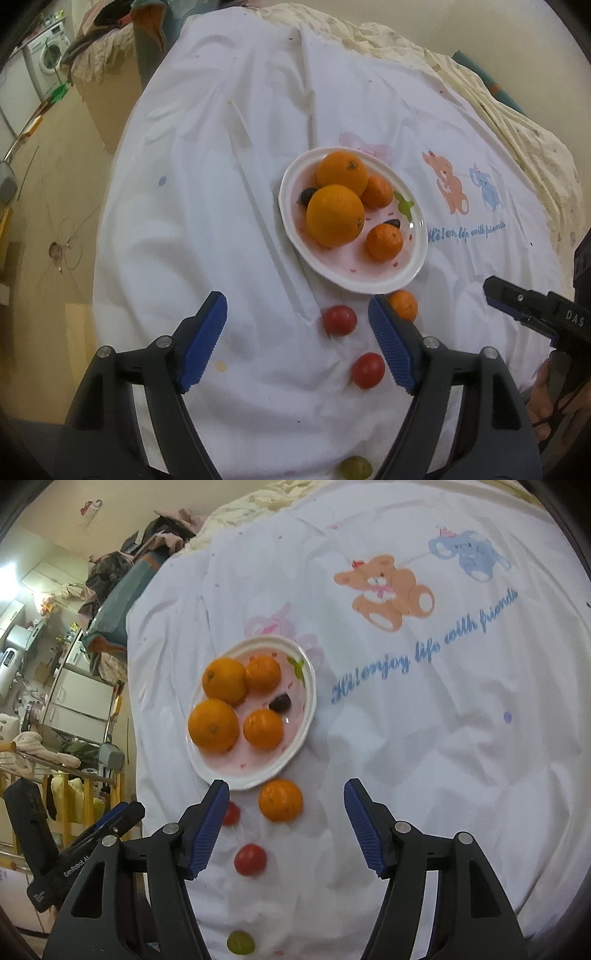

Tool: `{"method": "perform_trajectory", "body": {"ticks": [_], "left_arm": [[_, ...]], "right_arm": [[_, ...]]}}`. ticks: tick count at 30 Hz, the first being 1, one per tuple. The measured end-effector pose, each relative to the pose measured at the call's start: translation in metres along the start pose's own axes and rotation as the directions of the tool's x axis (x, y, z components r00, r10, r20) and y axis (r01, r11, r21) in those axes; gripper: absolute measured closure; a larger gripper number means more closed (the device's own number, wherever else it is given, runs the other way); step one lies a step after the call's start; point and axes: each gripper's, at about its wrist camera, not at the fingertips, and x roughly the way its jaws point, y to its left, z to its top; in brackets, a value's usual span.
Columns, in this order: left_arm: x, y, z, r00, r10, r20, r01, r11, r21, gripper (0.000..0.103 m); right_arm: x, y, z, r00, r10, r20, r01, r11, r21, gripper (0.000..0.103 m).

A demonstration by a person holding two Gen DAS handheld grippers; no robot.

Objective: Organize fruits
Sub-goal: 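Grasp the tangerine beside the plate with the right tool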

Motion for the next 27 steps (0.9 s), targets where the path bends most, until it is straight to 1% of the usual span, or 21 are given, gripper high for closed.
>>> {"method": "perform_trajectory", "body": {"ticks": [4, 7, 10, 14, 19, 21, 24, 25, 26, 27], "left_arm": [[0.0, -0.002, -0.003, 1.0, 0.017, 0.011, -0.017, 1.0, 0.021, 0.027], [0.004, 0.003, -0.005, 1.0, 0.029, 0.003, -0.029, 1.0, 0.007, 0.027], [0.005, 0.011, -0.004, 1.0, 0.013, -0.003, -0.013, 1.0, -0.026, 0.027], [0.006, 0.016, -0.005, 1.0, 0.024, 0.002, -0.024, 1.0, -0.021, 0.027], [0.009, 0.025, -0.007, 1.0, 0.028, -0.006, -0.028, 0.999, -0.025, 0.027], [0.009, 0.027, -0.008, 0.999, 0.032, -0.007, -0.032, 0.999, -0.025, 0.027], [0.01, 0.03, -0.01, 0.999, 0.036, -0.011, -0.036, 0.999, -0.025, 0.027], [0.011, 0.03, -0.009, 0.999, 0.037, -0.012, -0.037, 0.999, -0.025, 0.027], [0.011, 0.031, -0.01, 0.999, 0.036, -0.011, -0.036, 0.999, -0.025, 0.027], [0.011, 0.031, -0.01, 0.999, 0.035, -0.011, -0.035, 0.999, -0.025, 0.027]], "right_arm": [[0.009, 0.003, -0.007, 1.0, -0.006, -0.029, 0.006, 1.0, -0.006, 0.036], [0.02, 0.003, -0.009, 0.998, -0.019, -0.057, 0.018, 1.0, -0.011, 0.036], [0.031, 0.003, -0.01, 0.995, -0.034, -0.091, 0.033, 0.999, -0.016, 0.036], [0.048, 0.006, -0.012, 0.989, -0.055, -0.136, 0.051, 0.998, -0.031, 0.036], [0.074, 0.014, -0.014, 0.979, -0.088, -0.186, 0.075, 0.994, -0.077, 0.035], [0.087, 0.021, -0.014, 0.973, -0.121, -0.198, 0.098, 0.987, -0.126, 0.036], [0.1, 0.032, -0.014, 0.964, -0.17, -0.204, 0.128, 0.971, -0.204, 0.046], [0.102, 0.035, -0.015, 0.962, -0.178, -0.206, 0.132, 0.967, -0.218, 0.054], [0.105, 0.037, -0.016, 0.96, -0.189, -0.207, 0.139, 0.962, -0.234, 0.057], [0.105, 0.038, -0.017, 0.959, -0.197, -0.201, 0.145, 0.958, -0.249, 0.057]]}}
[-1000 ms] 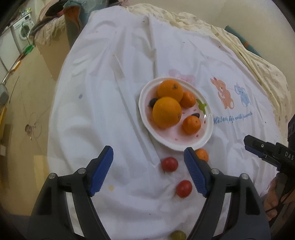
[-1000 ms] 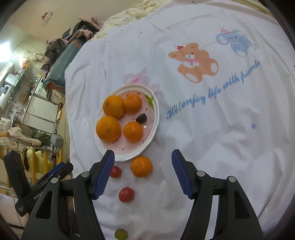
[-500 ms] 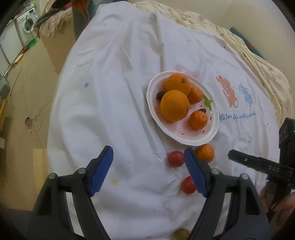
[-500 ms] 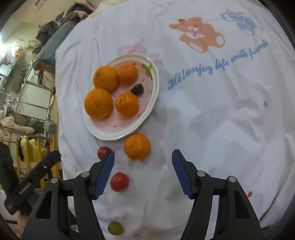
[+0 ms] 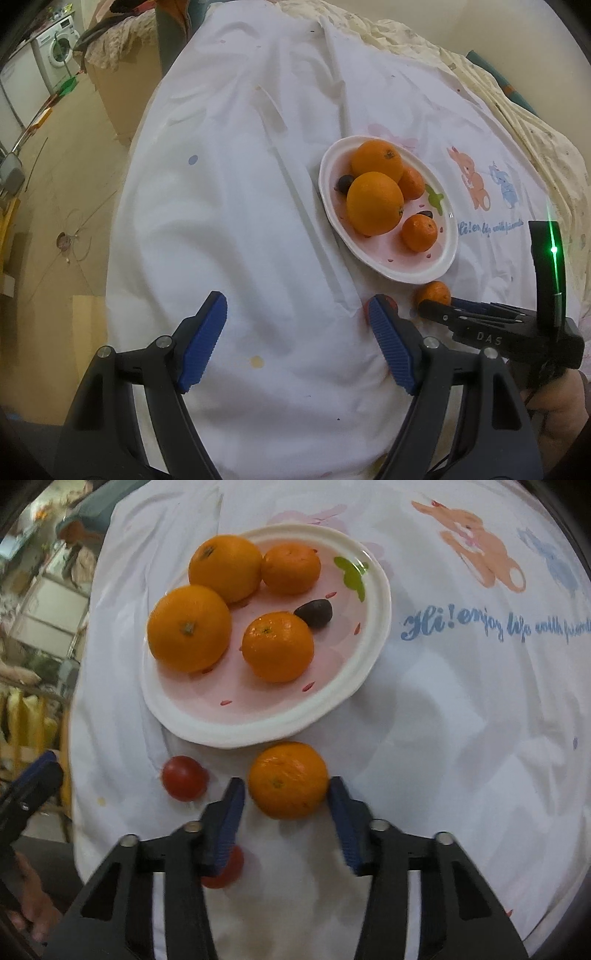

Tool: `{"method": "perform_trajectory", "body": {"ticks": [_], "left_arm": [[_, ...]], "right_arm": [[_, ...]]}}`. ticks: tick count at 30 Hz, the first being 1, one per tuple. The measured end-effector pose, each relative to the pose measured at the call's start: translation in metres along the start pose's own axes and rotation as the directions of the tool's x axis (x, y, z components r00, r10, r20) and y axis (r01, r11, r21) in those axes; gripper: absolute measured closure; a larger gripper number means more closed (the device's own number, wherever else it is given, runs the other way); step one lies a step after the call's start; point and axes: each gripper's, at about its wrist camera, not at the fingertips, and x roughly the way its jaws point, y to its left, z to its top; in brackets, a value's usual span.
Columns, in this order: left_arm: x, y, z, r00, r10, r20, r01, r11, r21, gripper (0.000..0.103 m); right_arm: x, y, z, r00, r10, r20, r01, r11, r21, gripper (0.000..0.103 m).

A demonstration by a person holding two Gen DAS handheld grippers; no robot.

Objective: Organize fruits
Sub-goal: 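Grasp the tangerine beside the plate with the right tool, then grasp a red cherry tomato with the left tool while the right tool lifts the tangerine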

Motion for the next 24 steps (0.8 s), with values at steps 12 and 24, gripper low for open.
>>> {"method": "perform_trajectory", "body": {"ticks": [12, 24], "left_arm": [[0.017, -0.029, -0.006, 0.999, -0.001, -0.05, 0.006, 0.996, 0.094, 0.027], [0.056, -0.097, -0.016, 0.991, 0.056, -0.12, -0.023, 0.965, 0.261, 0.028]], "right_arm": [[-0.027, -0.032, -0.007, 0.997, 0.06, 0.056, -0.065, 0.993, 0.095, 0.059], [-0.07, -0.063, -0.019, 0.986, 0.073, 0.153, -0.097, 0.983, 0.154, 0.059]]}}
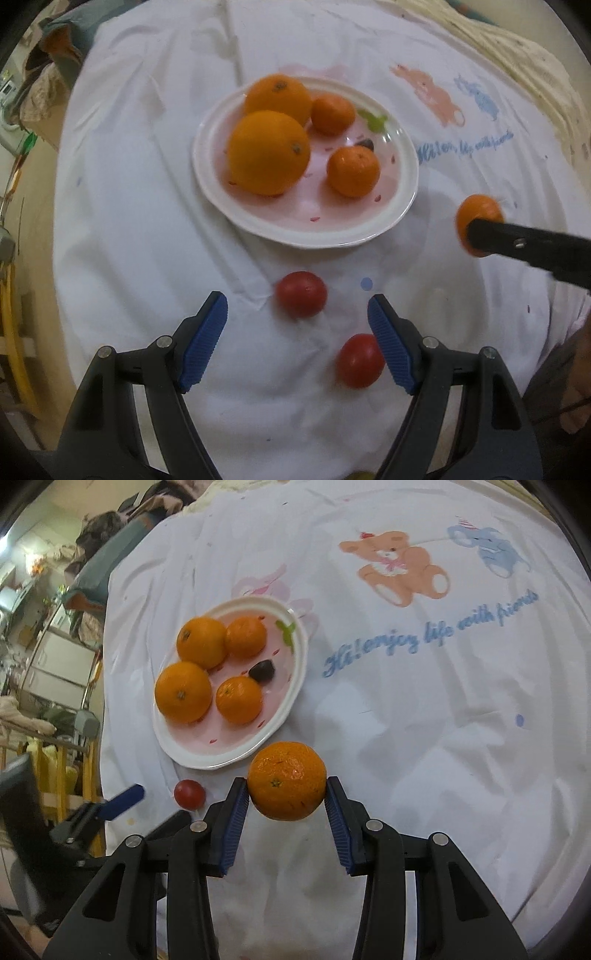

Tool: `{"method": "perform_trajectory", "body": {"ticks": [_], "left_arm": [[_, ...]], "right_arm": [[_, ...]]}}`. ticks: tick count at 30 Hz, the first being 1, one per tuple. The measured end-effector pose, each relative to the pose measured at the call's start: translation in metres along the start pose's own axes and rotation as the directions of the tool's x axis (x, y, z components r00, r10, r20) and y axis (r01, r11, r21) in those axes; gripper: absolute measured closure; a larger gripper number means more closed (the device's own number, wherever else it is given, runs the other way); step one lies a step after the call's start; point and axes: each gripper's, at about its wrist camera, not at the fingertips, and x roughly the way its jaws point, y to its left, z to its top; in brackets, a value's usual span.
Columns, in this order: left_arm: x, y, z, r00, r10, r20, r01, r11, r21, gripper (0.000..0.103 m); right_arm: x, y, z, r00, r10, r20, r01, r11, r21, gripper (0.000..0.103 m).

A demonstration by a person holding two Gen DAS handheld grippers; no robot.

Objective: Organize fruits
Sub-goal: 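Grasp a red cherry tomato with the left tool while the right tool lifts the tangerine, then lower the tangerine and tomato onto the plate and open both tools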

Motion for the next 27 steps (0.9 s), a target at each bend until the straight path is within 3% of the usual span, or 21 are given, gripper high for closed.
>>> {"method": "perform_trajectory", "body": {"ticks": [2, 7, 9, 11, 17, 27], "left_arm": [[0.007, -0.003, 0.003, 1.0, 0.001, -0.015, -0.001, 1.0, 0.001, 0.03], [0.026, -0.011, 0.004, 0.997, 0.022, -0.069, -0.019, 0.999, 0.034, 0.061], [0.027, -0.01, 0.005, 0.997, 0.025, -0.068, -0.023, 0.999, 0.033, 0.063], [0.026, -0.01, 0.006, 0.998, 0.035, -0.061, -0.032, 0.999, 0.035, 0.074], [0.019, -0.002, 0.008, 0.998, -0.021, -0.06, 0.02, 1.0, -0.012, 0.074], [-0.028, 0.048, 0.024, 0.996, -0.038, 0.077, 0.049, 0.987, -0.153, 0.074]], "right_arm": [[0.001, 0.002, 0.006, 1.0, 0.006, 0.01, -0.006, 1.0, 0.019, 0.059], [-0.006, -0.002, 0.008, 0.999, 0.023, 0.027, -0.024, 0.999, 0.038, 0.059], [-0.007, -0.003, 0.008, 0.999, 0.031, 0.028, -0.032, 0.999, 0.042, 0.059], [-0.007, -0.001, 0.009, 0.999, 0.032, 0.031, -0.034, 0.999, 0.04, 0.059], [-0.006, 0.0, 0.009, 0.999, 0.031, 0.027, -0.032, 0.999, 0.038, 0.059], [-0.007, 0.002, 0.028, 0.996, 0.066, 0.066, -0.068, 0.997, 0.033, 0.059]]}}
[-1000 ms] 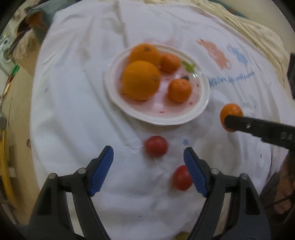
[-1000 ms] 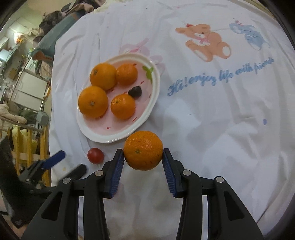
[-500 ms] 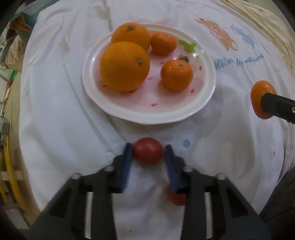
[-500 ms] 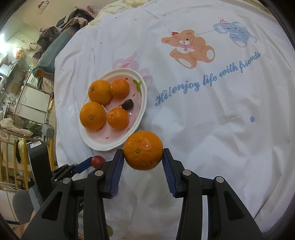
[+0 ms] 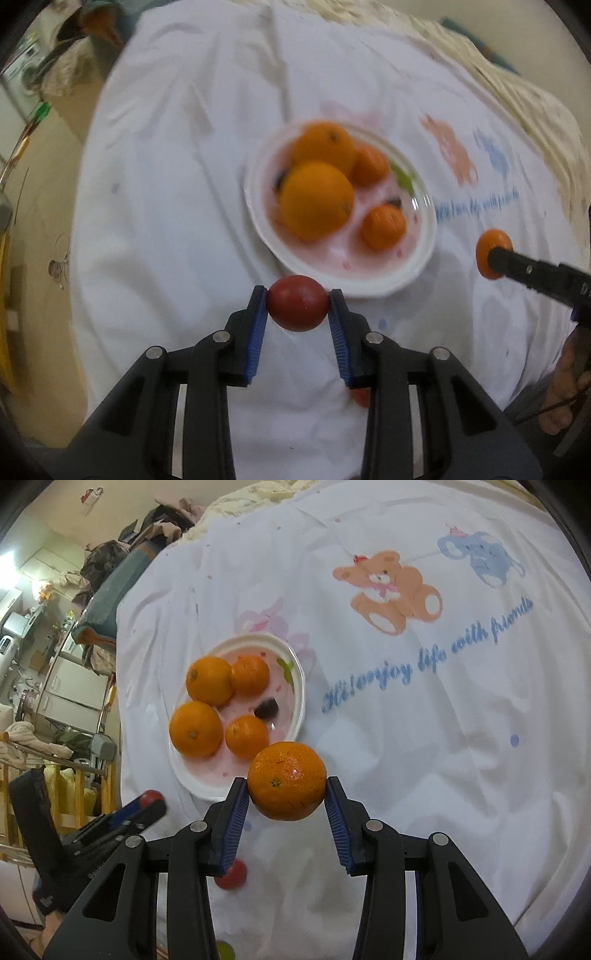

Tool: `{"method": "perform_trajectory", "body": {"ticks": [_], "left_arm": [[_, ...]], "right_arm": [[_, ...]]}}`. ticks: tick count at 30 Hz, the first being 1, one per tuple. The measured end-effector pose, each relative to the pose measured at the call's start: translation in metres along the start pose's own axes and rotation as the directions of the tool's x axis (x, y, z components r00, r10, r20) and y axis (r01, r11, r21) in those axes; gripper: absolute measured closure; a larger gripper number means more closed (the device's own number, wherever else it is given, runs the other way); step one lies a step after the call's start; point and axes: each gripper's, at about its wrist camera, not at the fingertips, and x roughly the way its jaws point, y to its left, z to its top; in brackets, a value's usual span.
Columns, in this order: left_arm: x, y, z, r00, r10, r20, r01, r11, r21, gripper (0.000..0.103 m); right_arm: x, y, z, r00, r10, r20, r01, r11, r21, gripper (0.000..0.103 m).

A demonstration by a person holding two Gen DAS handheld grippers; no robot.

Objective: Organize fruits
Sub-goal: 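Lower the tangerine and tomato onto the plate and open both tools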

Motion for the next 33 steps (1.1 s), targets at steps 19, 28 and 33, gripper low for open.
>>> {"method": "perform_trajectory", "body": {"ticks": [19, 28, 33], "left_arm": [[0.051, -0.04, 0.024, 0.996, -0.032, -0.087, 0.037, 0.998, 0.052, 0.074], [0.057, -0.04, 0.026, 0.995, -0.035, -0.093, 0.039, 0.998, 0.041, 0.073], [0.056, -0.043, 0.026, 0.994, -0.055, -0.089, 0.059, 0.998, 0.037, 0.073]], "right_arm": [[0.065, 0.007, 0.06, 0.999, 0.001, -0.043, -0.004, 0.999, -0.054, 0.058], [0.084, 0.019, 0.068, 0.998, -0.002, -0.068, -0.005, 0.995, -0.098, 0.057], [0.086, 0.022, 0.066, 0.997, -0.016, -0.081, 0.006, 0.993, -0.115, 0.056]]}}
